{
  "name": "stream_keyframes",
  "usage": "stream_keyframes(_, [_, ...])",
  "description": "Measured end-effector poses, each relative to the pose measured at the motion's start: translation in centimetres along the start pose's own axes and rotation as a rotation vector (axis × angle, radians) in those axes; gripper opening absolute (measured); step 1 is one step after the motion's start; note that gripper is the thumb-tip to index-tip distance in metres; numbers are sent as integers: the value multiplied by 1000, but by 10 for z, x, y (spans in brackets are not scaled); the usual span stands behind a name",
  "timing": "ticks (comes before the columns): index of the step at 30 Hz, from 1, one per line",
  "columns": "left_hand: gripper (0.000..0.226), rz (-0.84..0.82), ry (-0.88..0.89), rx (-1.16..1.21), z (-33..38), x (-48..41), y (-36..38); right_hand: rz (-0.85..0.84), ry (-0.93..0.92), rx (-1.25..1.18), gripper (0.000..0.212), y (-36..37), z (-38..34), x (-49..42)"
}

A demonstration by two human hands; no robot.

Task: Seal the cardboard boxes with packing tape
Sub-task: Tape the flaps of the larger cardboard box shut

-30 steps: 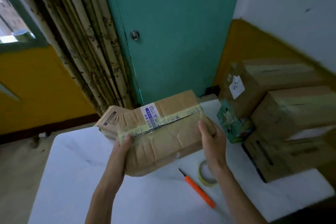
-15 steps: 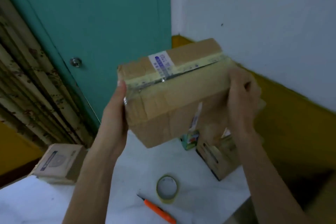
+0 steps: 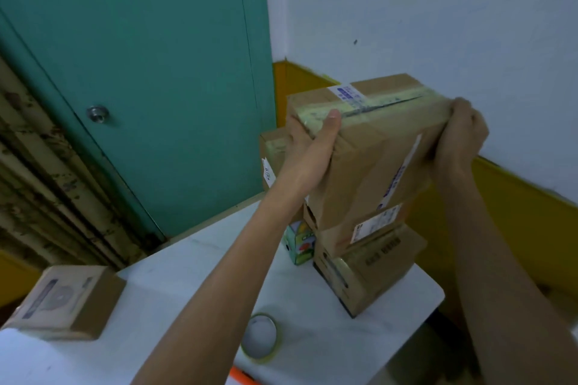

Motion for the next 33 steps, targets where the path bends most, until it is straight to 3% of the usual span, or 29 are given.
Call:
stream_keyframes(8, [104,93,-10,32,-24,-13,-2,-8,-48,49,15,15,14,-10])
stream_keyframes(19, [95,114,-16,69,-25,-16,-5,26,-93,154,23,21,13,-10])
stream_keyframes(24, [67,116,11,22,-19,0,-23,62,-341,395,62,28,-9,26])
stream_keyframes(28, [62,178,-37,-43,-30,19,-61,37,-593,402,49,39,-23,82])
stream_keyframes(31, [53,216,-74,-116,-49,33,-98,-58,-878,139,27,56,-41,150])
stream_keyframes(33, [49,265,-102,-155,-69,44,-126,-194,-992,2,23,75,-50,201])
Point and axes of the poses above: each hand's wrist, its own x-axis away from the middle knuckle, its own y-axis out of the palm, z = x × y, the point moved 9 cm from there along -x, towards the middle knuckle, and after that the axes turned 5 degrees about -x, right-handed, at the moved point
